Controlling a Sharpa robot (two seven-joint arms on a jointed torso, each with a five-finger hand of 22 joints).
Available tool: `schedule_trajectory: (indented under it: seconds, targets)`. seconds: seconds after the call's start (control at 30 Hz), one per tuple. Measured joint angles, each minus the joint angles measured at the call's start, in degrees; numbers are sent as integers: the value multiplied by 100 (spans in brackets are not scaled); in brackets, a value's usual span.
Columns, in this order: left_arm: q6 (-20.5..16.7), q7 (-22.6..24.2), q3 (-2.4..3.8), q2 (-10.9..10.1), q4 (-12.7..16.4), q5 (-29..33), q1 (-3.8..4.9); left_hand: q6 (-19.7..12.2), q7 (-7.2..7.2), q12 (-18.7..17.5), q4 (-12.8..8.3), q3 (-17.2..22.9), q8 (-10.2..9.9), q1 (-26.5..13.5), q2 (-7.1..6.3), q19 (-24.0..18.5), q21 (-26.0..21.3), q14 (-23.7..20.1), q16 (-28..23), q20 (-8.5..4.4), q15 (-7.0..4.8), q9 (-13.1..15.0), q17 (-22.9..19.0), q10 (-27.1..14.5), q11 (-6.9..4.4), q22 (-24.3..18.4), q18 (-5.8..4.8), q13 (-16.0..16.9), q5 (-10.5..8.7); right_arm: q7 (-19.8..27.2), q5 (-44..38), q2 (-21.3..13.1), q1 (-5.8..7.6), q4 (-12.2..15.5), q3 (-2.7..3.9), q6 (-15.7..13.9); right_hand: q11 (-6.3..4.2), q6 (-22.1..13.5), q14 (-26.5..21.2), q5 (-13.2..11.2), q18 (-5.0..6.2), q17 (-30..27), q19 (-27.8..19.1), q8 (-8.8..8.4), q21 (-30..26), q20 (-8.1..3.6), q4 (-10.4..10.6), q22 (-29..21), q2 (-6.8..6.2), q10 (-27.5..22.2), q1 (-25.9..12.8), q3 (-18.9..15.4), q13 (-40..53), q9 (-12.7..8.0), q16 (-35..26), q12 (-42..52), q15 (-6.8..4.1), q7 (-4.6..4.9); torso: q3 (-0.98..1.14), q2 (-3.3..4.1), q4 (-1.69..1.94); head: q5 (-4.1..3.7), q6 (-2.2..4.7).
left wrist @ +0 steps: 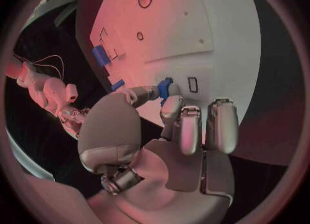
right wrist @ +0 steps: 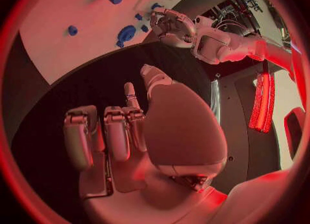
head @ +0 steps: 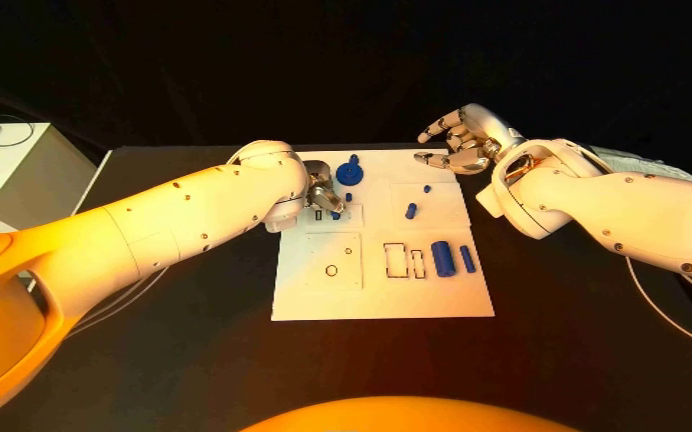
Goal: Assemble the parts on the task board
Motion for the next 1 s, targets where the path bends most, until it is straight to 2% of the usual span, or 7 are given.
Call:
schedule_trajectory:
  seconds: [0.17, 0.37, 0.43, 0.47, 0.53, 0.7, 1.0]
  targets:
    - [31, 0, -3, 5, -12, 0, 3, 24, 18, 86, -31, -31, -29, -2, -2, 20, 0, 0, 0, -20, 0, 17, 0, 53, -13, 0, 0, 146, 0, 0, -1, -9, 1, 3, 0, 0, 0, 0, 0, 0, 0, 0, 0, 0, 0, 0, 0, 0, 0, 0, 0, 0, 0, 0, 0, 0, 0, 0, -2, -5, 2, -4, -9]
    - [52, -2, -10, 8, -17, -4, 3, 53, 28, 86, -72, -72, -8, -48, -1, 20, 0, 13, 0, -20, -13, 50, 0, 73, -32, 0, 0, 174, -4, 0, -1, -16, 1, 16, 1, -1, 0, 0, 0, 0, 0, 0, 0, 0, 0, 0, 0, 0, 0, 0, 0, 0, -1, 0, 0, 0, 0, 0, -5, -8, 5, -4, -15]
    - [67, -5, -15, 5, -20, -6, 1, 82, 1, 86, -97, -97, 18, -55, -7, 20, 0, 20, 0, -20, -20, 80, 0, 85, -41, 0, 0, 174, -42, 0, -1, -17, 1, 20, 1, -1, 0, 0, 0, 0, 0, 0, 0, 0, 0, 0, 0, -1, 0, 0, 0, 0, -1, 0, 0, 0, 0, 0, -6, -8, 5, -4, -17]
    - [78, -10, -23, 4, -21, -6, -6, 186, -65, 86, -111, -111, 39, -67, 5, 20, 0, 16, 0, -20, -23, 133, 0, 109, -61, 0, 0, 174, -62, 0, -1, -17, 1, 22, 1, -1, 0, 0, 0, 0, 0, -1, 0, 0, 0, 0, 0, -1, 0, 0, 0, 0, -1, 0, 0, 0, 0, 0, -5, -7, 5, -4, -18]
    - [86, -15, -27, 5, -21, -6, -14, 262, -114, 86, -157, -157, -20, -136, 1, 20, 0, -1, 0, -20, -40, 129, 0, 136, -71, 0, 0, 173, -73, 0, -2, -21, 1, 23, 1, -1, 0, 0, 0, 0, 0, -1, 0, 0, 0, 0, 0, -1, 0, 0, 0, 0, -1, 3, 0, 0, 0, 0, -9, -8, 5, -4, -23]
    - [93, -27, -26, 5, -22, -8, -12, 320, -154, 85, -253, -253, -99, -212, -14, 41, 0, -1, 0, -41, -41, 137, 0, 137, -72, 0, 0, 183, -107, 0, -2, -25, 1, 26, 1, -1, 0, 0, 0, 0, 0, -1, 0, 0, 0, 0, 0, -1, 0, 0, 0, 0, -1, 4, 0, 0, 0, 0, -9, -8, 5, -2, -24]
    - [87, -28, -26, 6, -31, -5, -11, 362, -176, 85, -253, -253, -113, -213, -15, 41, 0, -2, 0, -41, -41, 147, 0, 137, -71, 0, 0, 183, -108, 1, -2, -30, 1, 29, 1, -3, 0, -20, 0, 0, 0, -1, 0, 45, 0, 0, 0, -1, 25, 0, -25, 0, -1, 10, 0, 0, 0, -21, -10, -4, 4, -2, -18]
